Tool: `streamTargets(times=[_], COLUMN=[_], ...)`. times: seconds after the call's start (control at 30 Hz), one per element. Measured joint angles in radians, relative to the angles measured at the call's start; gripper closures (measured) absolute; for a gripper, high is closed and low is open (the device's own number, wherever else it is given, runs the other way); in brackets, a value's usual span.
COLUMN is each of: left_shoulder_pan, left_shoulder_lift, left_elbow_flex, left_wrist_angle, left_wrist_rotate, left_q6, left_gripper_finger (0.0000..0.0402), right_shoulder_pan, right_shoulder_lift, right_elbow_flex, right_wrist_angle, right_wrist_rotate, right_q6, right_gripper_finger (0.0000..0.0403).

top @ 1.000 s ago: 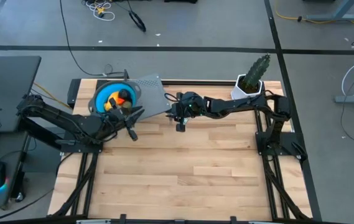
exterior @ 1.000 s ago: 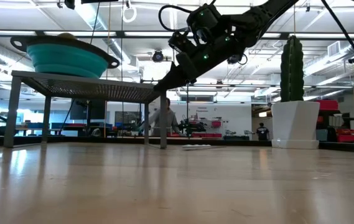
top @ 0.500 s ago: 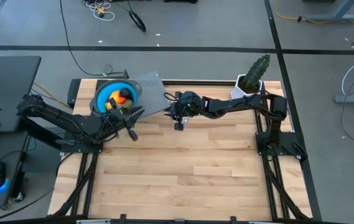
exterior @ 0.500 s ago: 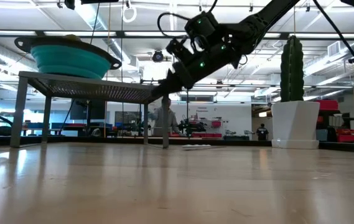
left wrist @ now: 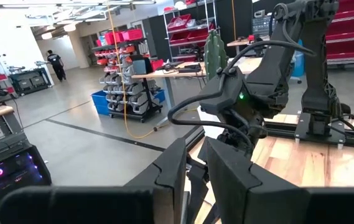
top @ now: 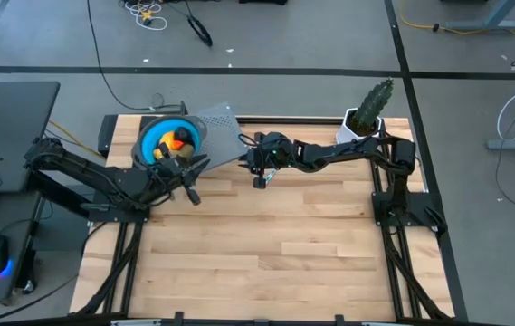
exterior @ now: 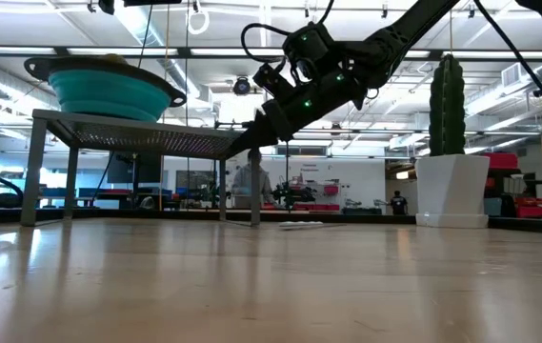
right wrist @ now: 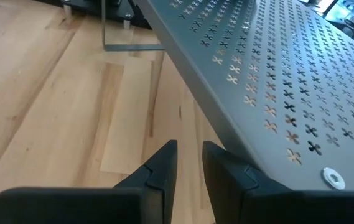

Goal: Pick & Place Fruit
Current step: Adjust the shelf, then put the blue knife on the shelf

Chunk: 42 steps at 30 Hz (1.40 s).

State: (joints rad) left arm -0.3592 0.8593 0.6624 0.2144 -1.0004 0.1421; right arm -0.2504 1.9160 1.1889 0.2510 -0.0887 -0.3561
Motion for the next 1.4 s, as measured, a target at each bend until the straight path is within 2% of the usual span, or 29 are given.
streamTargets(times=[0.1,0.3,0.6,0.77,0.97,1.1,1.2,1.4], left_shoulder_pan=[0.0,-0.001,-0.001,-0.001,-0.001,-0.001,-0.001,0.0], left_shoulder_lift=[0.0,0.0,0.0,0.0,0.0,0.0,0.002,0.005], left_elbow_flex=[0.0,0.0,0.0,0.0,0.0,0.0,0.0,0.0], left_wrist_angle=[0.0,0.001,0.018,0.018,0.018,0.018,0.021,0.02], left_wrist_rotate=[0.0,0.001,0.053,0.055,0.079,0.079,0.079,0.079], left_q6=[0.0,0.001,0.013,0.012,0.011,0.004,0.001,0.001], left_gripper_finger=[0.0329,0.0329,0.0329,0.0329,0.0329,0.0329,0.0329,0.0329], right_shoulder_pan=[0.0,0.006,0.029,0.045,0.069,0.075,0.075,0.074], right_shoulder_lift=[0.0,0.0,-0.019,-0.112,-0.258,-0.286,-0.278,-0.259], right_elbow_flex=[0.0,0.0,0.0,0.0,0.001,0.002,0.001,-0.032], right_wrist_angle=[0.001,0.003,-0.014,-0.13,-0.401,-0.597,-0.693,-0.667], right_wrist_rotate=[-0.014,-0.144,-0.15,-0.159,-0.212,-0.203,-0.148,-0.018], right_q6=[0.0,0.0,0.0,-0.003,-0.039,-0.089,-0.098,-0.098], right_gripper_finger=[0.0318,0.0318,0.0318,0.0318,0.0318,0.0318,0.0318,0.0318])
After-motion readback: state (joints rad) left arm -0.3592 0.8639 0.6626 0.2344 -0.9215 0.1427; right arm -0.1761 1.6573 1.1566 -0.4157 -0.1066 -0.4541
